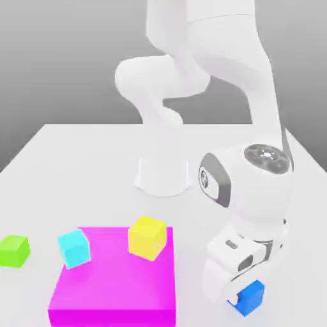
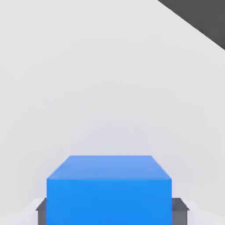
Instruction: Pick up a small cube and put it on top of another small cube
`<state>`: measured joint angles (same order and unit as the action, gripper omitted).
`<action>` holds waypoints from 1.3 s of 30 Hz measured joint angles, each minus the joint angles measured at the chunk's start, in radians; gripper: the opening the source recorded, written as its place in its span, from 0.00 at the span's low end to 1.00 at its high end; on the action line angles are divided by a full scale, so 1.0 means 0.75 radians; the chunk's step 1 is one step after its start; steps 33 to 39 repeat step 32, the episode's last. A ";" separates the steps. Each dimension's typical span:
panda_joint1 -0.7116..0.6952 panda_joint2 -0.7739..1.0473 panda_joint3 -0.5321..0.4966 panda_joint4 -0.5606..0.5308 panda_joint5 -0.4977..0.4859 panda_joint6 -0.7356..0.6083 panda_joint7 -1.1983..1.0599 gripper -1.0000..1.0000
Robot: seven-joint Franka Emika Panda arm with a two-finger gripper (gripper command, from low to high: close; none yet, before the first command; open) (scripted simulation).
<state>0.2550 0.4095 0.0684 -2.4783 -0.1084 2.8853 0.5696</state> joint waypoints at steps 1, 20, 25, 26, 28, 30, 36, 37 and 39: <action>0.003 0.016 -0.003 0.003 -0.004 0.013 0.003 0.00; -0.273 -0.840 -0.128 -0.287 0.113 -0.550 0.219 0.00; -0.366 -0.988 -0.171 -0.376 0.109 -0.609 0.321 0.00; -0.370 -0.958 -0.174 -0.390 0.111 -0.565 0.324 0.00; -0.374 -0.878 -0.174 -0.415 0.115 -0.460 0.324 0.00; -0.375 -0.836 -0.175 -0.427 0.116 -0.406 0.323 1.00; -0.375 -0.836 -0.175 -0.427 0.116 -0.406 0.323 1.00; -0.375 -0.836 -0.175 -0.427 0.116 -0.406 0.323 1.00; -0.375 -0.836 -0.175 -0.427 0.116 -0.406 0.323 1.00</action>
